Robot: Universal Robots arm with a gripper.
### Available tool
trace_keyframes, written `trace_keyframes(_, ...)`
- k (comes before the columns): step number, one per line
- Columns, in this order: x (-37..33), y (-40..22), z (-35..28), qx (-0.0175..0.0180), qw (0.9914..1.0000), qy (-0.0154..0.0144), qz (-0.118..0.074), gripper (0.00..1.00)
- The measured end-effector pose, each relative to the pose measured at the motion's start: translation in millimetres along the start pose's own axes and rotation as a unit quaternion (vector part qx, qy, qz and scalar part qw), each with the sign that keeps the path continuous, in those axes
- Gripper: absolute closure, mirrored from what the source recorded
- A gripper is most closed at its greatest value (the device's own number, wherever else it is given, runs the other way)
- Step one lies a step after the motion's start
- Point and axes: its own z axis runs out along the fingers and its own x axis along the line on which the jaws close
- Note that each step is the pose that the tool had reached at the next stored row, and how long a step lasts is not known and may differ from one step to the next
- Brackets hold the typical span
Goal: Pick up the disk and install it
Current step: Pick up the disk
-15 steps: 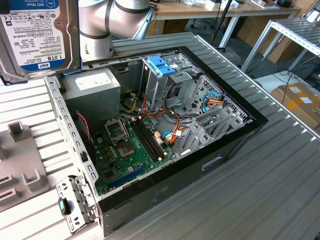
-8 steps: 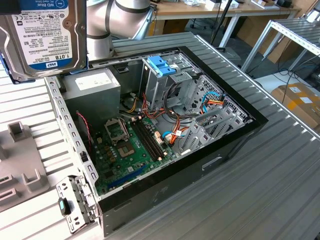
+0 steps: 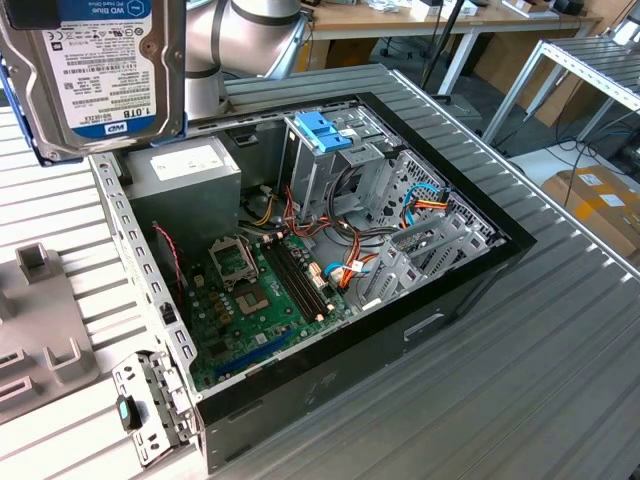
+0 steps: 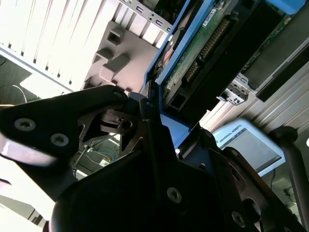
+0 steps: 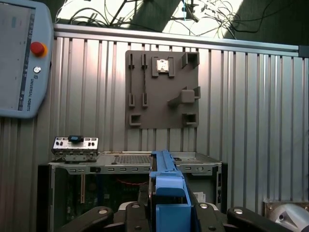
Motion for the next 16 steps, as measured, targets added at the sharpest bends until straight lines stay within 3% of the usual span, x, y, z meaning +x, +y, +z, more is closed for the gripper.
trace_keyframes(16, 0.4, -12.2, 0.0, 0.0, 1.0, 0.0, 0.0, 0.63)
